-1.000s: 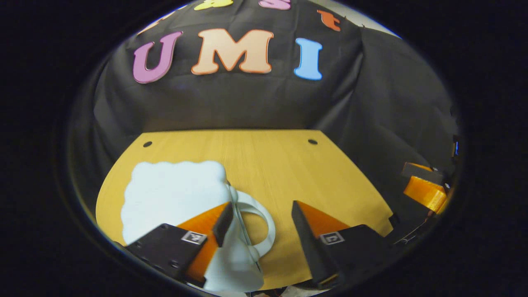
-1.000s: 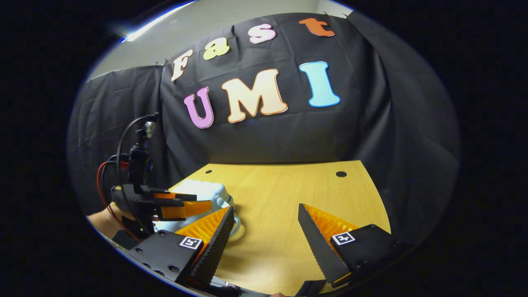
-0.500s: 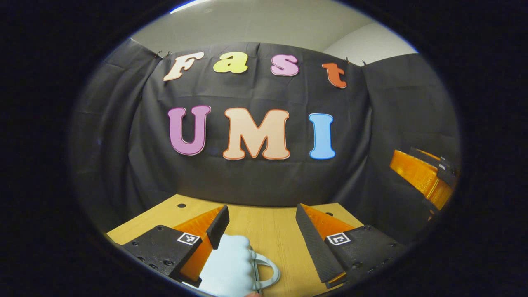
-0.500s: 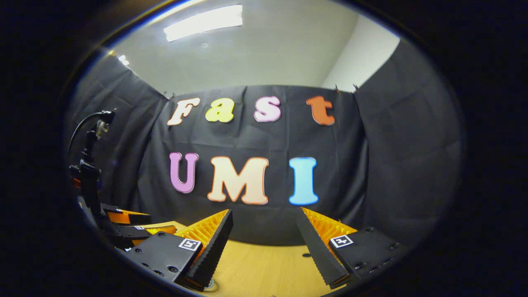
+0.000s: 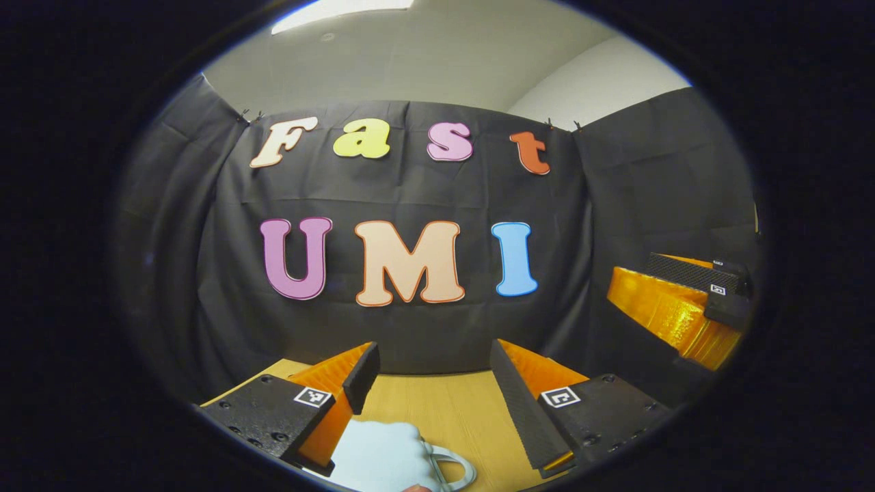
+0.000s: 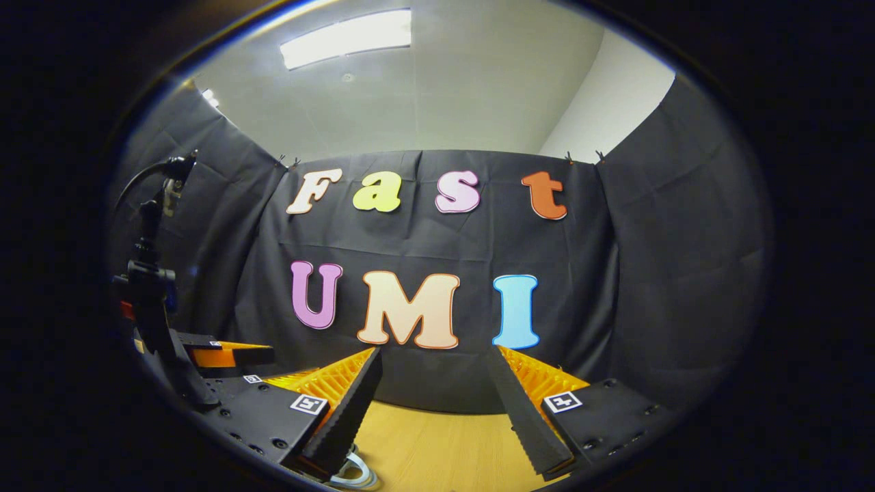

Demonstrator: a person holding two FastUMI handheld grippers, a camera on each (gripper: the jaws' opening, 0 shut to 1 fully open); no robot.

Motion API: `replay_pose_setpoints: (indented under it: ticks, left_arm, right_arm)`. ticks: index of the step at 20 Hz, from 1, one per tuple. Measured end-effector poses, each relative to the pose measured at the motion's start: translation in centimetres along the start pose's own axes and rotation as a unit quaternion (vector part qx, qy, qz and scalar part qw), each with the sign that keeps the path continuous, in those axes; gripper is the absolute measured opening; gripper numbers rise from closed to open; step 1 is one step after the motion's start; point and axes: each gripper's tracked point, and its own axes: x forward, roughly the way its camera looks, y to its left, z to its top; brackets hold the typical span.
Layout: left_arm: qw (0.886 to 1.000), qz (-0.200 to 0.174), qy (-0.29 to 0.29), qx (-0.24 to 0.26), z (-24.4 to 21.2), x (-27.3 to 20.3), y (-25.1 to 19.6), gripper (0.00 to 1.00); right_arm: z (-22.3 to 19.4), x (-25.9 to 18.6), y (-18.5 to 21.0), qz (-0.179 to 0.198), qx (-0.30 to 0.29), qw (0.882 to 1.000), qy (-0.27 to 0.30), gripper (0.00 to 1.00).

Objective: First open the suitcase, pack the skin care products into it, and then close the suitcase.

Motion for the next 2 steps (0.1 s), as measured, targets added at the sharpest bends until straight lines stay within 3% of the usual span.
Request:
replay_pose_setpoints:
  ticks: [2]
  left_arm:
    - [1.0, -0.005, 0.02, -0.004, -1.08, -0.02, 0.19, 0.95]
  right_arm:
    - [-0.46, -0.15, -0.06, -0.008, 0.003, 1.0, 0.01, 0.98]
